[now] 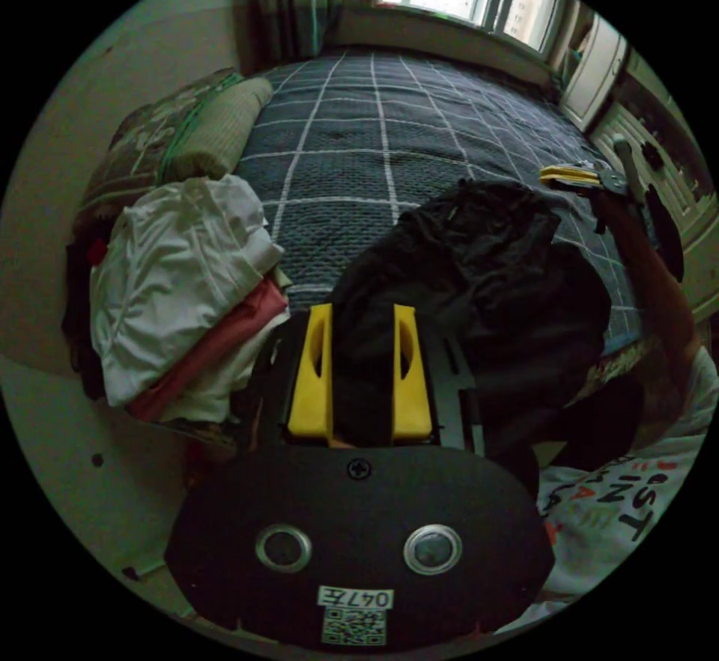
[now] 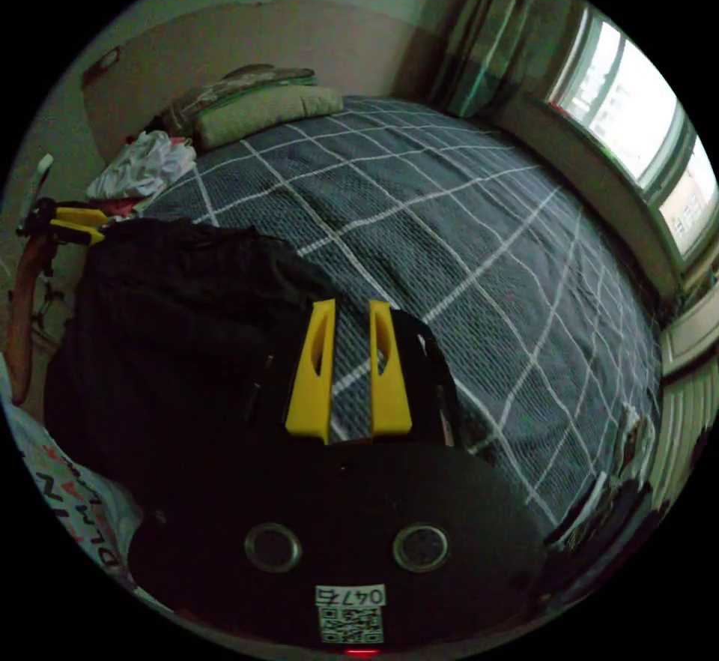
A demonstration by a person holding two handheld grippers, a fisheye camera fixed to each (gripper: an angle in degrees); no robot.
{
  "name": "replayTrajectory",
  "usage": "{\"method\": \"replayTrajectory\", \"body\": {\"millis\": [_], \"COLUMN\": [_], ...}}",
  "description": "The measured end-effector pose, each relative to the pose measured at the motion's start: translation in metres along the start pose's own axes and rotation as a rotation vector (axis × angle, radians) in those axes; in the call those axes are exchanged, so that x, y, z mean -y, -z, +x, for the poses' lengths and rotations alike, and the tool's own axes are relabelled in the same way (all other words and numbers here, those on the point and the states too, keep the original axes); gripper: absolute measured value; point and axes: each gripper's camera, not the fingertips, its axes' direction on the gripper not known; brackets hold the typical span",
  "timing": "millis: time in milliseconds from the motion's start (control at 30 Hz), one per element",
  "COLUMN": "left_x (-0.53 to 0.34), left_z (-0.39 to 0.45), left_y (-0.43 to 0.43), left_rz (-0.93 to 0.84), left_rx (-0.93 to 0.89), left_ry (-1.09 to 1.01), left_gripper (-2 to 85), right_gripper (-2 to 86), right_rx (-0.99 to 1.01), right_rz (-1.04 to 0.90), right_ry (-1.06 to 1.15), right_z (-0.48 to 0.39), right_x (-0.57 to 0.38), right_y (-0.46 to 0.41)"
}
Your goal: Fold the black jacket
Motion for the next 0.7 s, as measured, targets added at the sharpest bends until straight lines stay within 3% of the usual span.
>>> {"method": "replayTrajectory", "body": {"millis": [100,167,267,367,567,700], "left_x": [-0.003,0.001,0.003,-0.003,0.021,0.053], "left_z": [-0.017,-0.027,-0.027,-0.012,0.0,0.001], "left_y": [-0.008,-0.026,-0.047,-0.037,0.004,-0.024], "left_rz": [0.036,-0.045,-0.152,-0.081,0.18,0.099], "left_rx": [-0.087,-0.164,-0.164,-0.065,-0.023,-0.001], "left_ry": [-0.02,-0.02,-0.05,-0.177,-0.2,-0.119], "left_gripper": [15.3,18.2,14.4,1.9,0.6,3.7], "right_gripper": [6.6,6.7,4.9,1.4,0.5,1.0], "right_rx": [0.13,0.119,0.171,0.098,-0.303,-0.319], "right_rz": [-0.048,-0.072,-0.178,-0.142,0.063,0.042], "right_ry": [0.016,0.035,0.074,0.138,0.101,-0.049], "right_z": [0.005,0.003,-0.004,-0.017,-0.017,0.014], "right_x": [0.021,0.026,0.028,0.024,0.01,0.008], "right_y": [-0.028,-0.043,-0.068,-0.062,0.001,-0.002]}}
